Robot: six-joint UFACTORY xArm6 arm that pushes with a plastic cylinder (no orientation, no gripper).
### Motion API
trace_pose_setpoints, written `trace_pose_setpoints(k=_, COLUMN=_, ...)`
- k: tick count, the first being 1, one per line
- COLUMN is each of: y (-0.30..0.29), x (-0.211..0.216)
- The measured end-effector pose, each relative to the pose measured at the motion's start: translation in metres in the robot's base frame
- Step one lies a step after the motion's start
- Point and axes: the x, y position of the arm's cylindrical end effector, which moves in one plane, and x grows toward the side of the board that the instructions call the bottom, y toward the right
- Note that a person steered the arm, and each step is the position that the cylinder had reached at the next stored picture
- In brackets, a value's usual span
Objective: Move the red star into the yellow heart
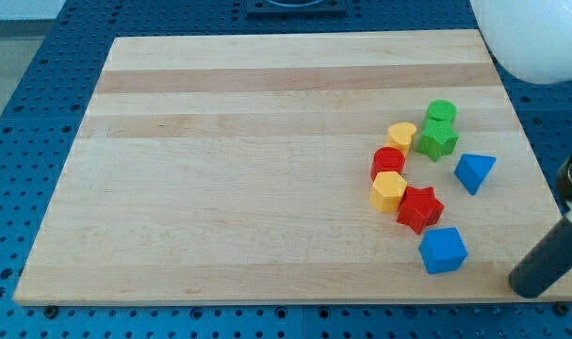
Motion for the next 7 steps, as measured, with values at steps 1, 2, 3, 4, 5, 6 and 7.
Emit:
trace_pose_setpoints(k=1, y=-0.017, x=0.000)
trace_pose_setpoints(k=2, y=-0.030, x=0.000)
trace_pose_setpoints(k=3, y=-0.043, x=0.000)
trace_pose_setpoints(k=4, y=-0.058, x=0.000)
trace_pose_setpoints(k=5, y=-0.072, x=0.000)
trace_pose_setpoints(k=6, y=-0.080, x=-0.001)
trace_pose_setpoints(k=7, y=-0.080, x=-0.032)
